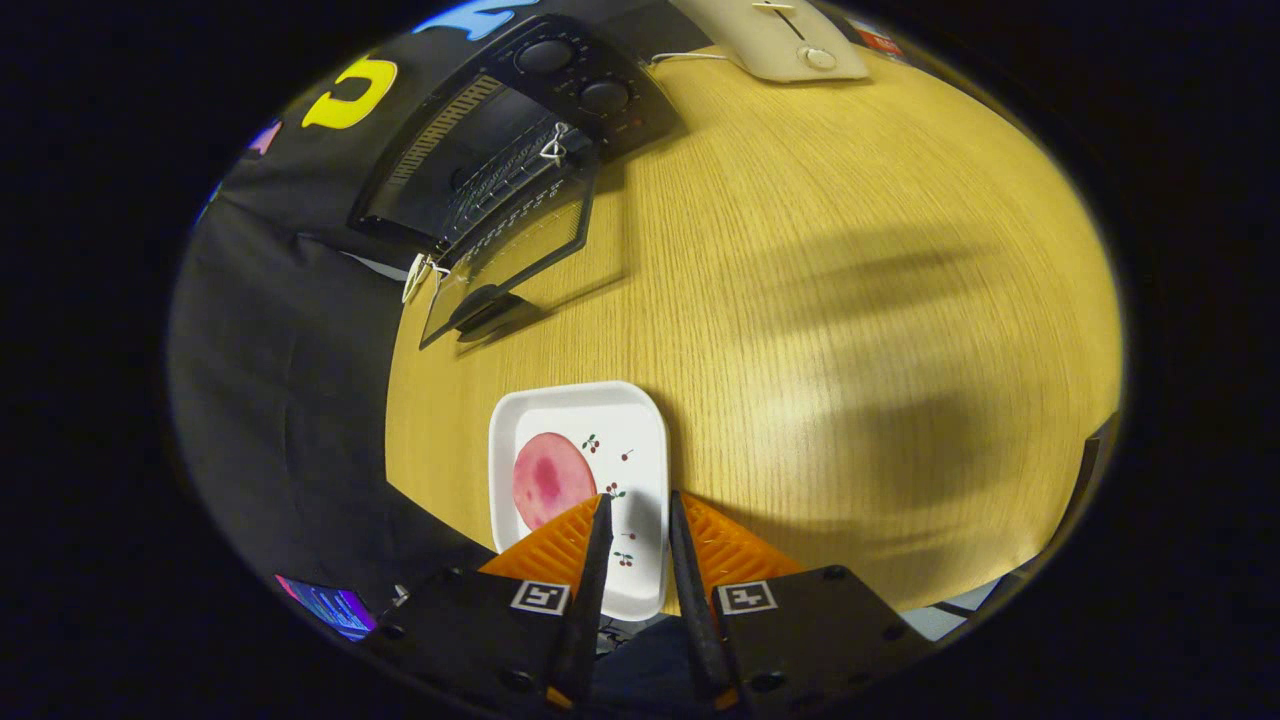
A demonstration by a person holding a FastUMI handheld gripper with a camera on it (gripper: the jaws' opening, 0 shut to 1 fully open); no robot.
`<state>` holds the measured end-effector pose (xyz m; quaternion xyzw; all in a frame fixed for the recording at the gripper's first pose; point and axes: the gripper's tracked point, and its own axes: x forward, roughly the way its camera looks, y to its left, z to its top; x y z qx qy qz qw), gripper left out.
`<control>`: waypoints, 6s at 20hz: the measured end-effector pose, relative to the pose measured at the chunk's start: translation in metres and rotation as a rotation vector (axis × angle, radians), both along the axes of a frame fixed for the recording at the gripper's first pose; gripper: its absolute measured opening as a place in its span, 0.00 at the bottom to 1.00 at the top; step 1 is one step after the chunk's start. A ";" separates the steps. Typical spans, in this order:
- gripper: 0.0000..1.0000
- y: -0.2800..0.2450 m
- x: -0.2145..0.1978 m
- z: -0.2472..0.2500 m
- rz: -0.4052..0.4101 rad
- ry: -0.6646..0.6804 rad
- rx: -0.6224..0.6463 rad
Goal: Open the toaster oven, put the food inside, and close the toaster oven door.
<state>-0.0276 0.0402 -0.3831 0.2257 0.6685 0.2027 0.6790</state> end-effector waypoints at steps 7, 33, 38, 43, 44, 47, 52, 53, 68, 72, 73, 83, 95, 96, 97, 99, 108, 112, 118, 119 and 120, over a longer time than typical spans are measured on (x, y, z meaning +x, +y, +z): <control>0.28 -0.001 -0.007 -0.009 0.073 0.055 -0.019; 0.02 0.076 -0.020 0.053 -0.270 0.023 0.215; 0.02 0.112 -0.008 0.065 -0.388 -0.009 0.240; 0.02 0.129 0.014 0.075 -0.518 -0.064 0.228; 0.02 0.132 0.019 0.077 -0.541 -0.074 0.227; 0.02 0.135 0.038 0.082 -0.635 -0.095 0.217; 0.02 0.147 0.075 0.081 -0.792 -0.093 0.230; 0.02 0.149 0.083 0.079 -0.821 -0.087 0.236; 0.03 0.175 0.195 0.052 -1.093 -0.079 0.240; 0.03 0.173 0.222 0.041 -1.153 -0.099 0.217; 0.03 0.174 0.227 0.038 -1.167 -0.088 0.226; 0.09 0.177 0.266 0.031 -1.259 -0.135 0.231; 0.97 0.193 0.234 0.076 -1.004 -0.291 0.207; 0.97 0.195 0.226 0.081 -0.965 -0.306 0.201; 0.97 0.197 0.218 0.085 -0.916 -0.324 0.187; 0.97 0.199 0.198 0.090 -0.812 -0.365 0.152; 0.98 0.180 0.122 0.072 -0.461 -0.523 -0.102; 0.98 0.171 0.105 0.053 -0.297 -0.581 -0.225; 0.98 0.161 0.091 0.021 -0.133 -0.582 -0.356; 0.98 0.160 0.090 0.015 -0.104 -0.578 -0.381; 0.98 0.157 0.090 0.008 -0.079 -0.572 -0.405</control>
